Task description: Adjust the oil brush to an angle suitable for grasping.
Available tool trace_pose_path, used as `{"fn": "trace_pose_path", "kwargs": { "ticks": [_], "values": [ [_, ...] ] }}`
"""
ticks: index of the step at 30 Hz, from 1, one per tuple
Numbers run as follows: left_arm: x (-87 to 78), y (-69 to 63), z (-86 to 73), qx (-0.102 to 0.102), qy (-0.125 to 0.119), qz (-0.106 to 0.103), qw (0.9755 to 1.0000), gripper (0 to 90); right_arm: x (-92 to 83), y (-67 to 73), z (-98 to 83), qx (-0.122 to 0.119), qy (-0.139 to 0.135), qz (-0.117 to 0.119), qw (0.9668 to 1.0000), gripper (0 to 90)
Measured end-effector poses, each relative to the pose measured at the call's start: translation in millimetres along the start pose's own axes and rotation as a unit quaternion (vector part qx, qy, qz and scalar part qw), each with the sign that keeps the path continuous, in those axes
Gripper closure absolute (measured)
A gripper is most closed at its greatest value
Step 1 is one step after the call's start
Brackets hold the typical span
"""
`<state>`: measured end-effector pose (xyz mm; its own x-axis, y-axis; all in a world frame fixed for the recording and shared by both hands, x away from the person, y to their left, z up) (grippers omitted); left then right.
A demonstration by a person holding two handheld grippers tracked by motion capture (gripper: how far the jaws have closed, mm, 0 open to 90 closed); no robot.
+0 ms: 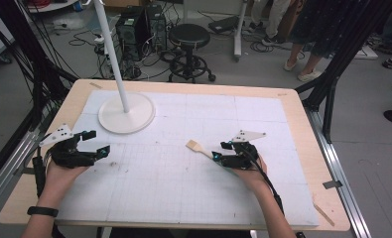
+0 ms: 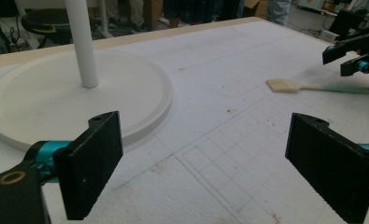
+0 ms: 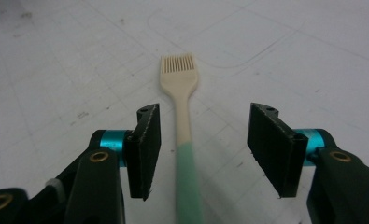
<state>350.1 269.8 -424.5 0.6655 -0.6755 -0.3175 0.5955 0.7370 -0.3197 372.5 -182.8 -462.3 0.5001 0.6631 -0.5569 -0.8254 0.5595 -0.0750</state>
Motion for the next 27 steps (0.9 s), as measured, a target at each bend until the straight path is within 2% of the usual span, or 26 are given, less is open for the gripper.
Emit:
{"fn": "trace_pose_path", "kwargs": {
  "ticks": [2, 4, 5, 12, 13, 17, 18, 23, 25, 27],
  "values": [
    [0.1, 0.0, -0.2, -0.001, 0.001, 0.0, 1.0, 11.7, 5.5, 2.6, -0.8, -0.005, 0.016, 0.007, 0.9998, 49.1],
    [0.1, 0.1, -0.3, -0.001, 0.002, 0.0, 1.0, 11.8, 8.2, 3.2, -1.0, -0.008, 0.02, 0.009, 0.9997, 50.1],
    [0.3, 0.0, -0.4, -0.001, 0.002, -0.001, 1.0, 11.8, 12.4, 4.7, -1.3, -0.011, 0.031, 0.012, 0.9994, 53.9],
    [0.2, 0.2, -0.5, -0.002, 0.003, -0.001, 1.0, 11.8, 20.8, 8.8, -3.1, -0.023, 0.059, 0.02, 0.9978, 62.1],
    [0.2, 0.3, -0.5, -0.001, 0.003, -0.001, 1.0, 11.8, 22.9, 9.9, -4.0, -0.032, 0.067, 0.02, 0.997, 63.6],
    [0.5, 0.0, -0.9, 0.0, 0.005, 0.0, 1.0, 11.8, 24.2, 10.6, -3.7, -0.039, 0.071, 0.015, 0.9966, 66.0],
    [1.0, -0.3, -1.0, -0.001, 0.005, 0.0, 1.0, 11.8, 25.3, 10.2, -3.1, -0.042, 0.074, 0.012, 0.9963, 69.9],
    [2.3, 0.0, -1.9, 0.0, 0.01, 0.002, 1.0, 11.9, 25.7, 13.0, -2.8, -0.053, 0.079, 0.006, 0.9954, 74.9],
    [2.6, -0.6, -2.2, -0.001, 0.011, 0.002, 0.9999, 11.9, 25.9, 15.5, -2.4, -0.058, 0.08, 0.01, 0.9951, 81.2],
    [2.4, -1.4, -2.1, 0.001, 0.011, 0.002, 0.9999, 12.0, 25.9, 15.6, -2.3, -0.06, 0.08, 0.008, 0.9949, 81.5]
  ]
}}
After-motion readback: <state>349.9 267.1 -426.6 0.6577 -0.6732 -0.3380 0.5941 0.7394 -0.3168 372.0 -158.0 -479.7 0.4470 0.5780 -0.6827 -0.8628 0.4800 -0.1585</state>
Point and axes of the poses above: each handheld gripper's, and its own axes: x roughly forward along the jaws, z roughly out of its top, y roughly to its left, the point moved 5 cm from there along x, roughly forward along the jaws, and after that the axes turned 12 degrees about -x, right-handed, at the moved point
